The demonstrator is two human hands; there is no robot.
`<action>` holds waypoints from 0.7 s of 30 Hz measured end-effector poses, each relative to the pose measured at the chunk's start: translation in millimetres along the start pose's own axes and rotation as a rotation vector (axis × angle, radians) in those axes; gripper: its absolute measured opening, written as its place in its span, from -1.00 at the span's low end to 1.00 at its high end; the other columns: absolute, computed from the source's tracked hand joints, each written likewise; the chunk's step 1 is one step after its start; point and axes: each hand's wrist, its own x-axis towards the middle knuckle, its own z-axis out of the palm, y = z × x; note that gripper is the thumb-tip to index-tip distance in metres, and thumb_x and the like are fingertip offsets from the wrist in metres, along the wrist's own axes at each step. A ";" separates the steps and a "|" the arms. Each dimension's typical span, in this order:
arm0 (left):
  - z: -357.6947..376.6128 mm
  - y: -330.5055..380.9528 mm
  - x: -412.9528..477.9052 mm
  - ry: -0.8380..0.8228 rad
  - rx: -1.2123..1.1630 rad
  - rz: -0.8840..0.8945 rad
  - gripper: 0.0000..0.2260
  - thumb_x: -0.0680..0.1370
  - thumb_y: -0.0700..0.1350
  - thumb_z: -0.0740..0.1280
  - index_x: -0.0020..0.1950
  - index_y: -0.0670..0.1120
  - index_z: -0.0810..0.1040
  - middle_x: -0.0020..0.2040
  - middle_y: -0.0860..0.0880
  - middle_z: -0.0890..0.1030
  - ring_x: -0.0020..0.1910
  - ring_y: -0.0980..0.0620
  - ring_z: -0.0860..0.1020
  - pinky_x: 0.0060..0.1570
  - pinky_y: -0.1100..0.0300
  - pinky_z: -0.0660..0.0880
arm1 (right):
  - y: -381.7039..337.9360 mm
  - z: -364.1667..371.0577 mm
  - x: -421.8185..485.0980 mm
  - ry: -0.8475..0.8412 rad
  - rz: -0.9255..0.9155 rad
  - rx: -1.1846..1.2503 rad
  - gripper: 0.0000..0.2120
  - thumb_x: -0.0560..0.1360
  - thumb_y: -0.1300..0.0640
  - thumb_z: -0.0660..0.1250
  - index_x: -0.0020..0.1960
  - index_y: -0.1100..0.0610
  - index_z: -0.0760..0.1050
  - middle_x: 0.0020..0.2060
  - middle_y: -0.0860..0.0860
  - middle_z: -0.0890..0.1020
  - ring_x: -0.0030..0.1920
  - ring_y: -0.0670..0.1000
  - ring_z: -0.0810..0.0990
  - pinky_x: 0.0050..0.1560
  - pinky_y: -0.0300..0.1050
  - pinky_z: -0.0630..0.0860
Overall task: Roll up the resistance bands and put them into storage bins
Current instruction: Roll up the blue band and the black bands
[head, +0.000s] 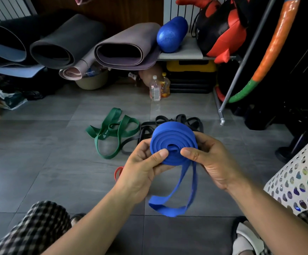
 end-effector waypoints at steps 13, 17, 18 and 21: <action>-13.9 21.5 -0.8 -0.076 0.686 0.061 -0.65 0.37 -0.38 0.42 -0.01 0.02 0.55 -0.18 0.06 0.67 -0.16 0.13 0.63 -0.19 0.27 0.58 | -5.0 -0.8 0.4 -0.112 0.145 -0.334 -0.59 0.18 0.10 0.48 0.02 0.03 0.53 -0.16 -0.06 0.68 -0.08 -0.07 0.65 -0.07 -0.23 0.57; -12.3 21.6 -3.4 -0.036 0.354 0.009 -0.68 0.30 -0.28 0.45 0.02 -0.12 0.54 -0.15 -0.02 0.67 -0.21 0.04 0.64 -0.32 0.18 0.59 | -0.1 1.1 -2.7 -0.034 0.096 -0.043 -0.64 0.18 0.12 0.58 -0.06 0.10 0.59 -0.20 -0.02 0.69 -0.14 -0.07 0.66 -0.17 -0.30 0.53; -11.6 20.3 -3.6 -0.023 0.282 -0.001 -0.68 0.30 -0.27 0.46 0.03 -0.14 0.53 -0.11 -0.06 0.66 -0.18 -0.01 0.65 -0.31 0.13 0.60 | 3.1 2.8 -3.4 -0.019 0.085 0.000 -0.60 0.14 0.04 0.60 -0.07 0.11 0.61 -0.17 0.01 0.69 -0.11 -0.03 0.66 -0.14 -0.28 0.54; -7.5 13.7 -3.9 0.014 0.091 -0.010 -0.73 0.36 -0.26 0.44 0.02 -0.18 0.50 -0.06 -0.14 0.65 -0.13 -0.10 0.65 -0.28 0.04 0.61 | 9.6 9.1 -5.5 0.030 0.066 0.142 -0.48 0.04 -0.13 0.59 -0.08 0.09 0.65 -0.12 0.07 0.69 -0.07 0.02 0.65 -0.10 -0.24 0.56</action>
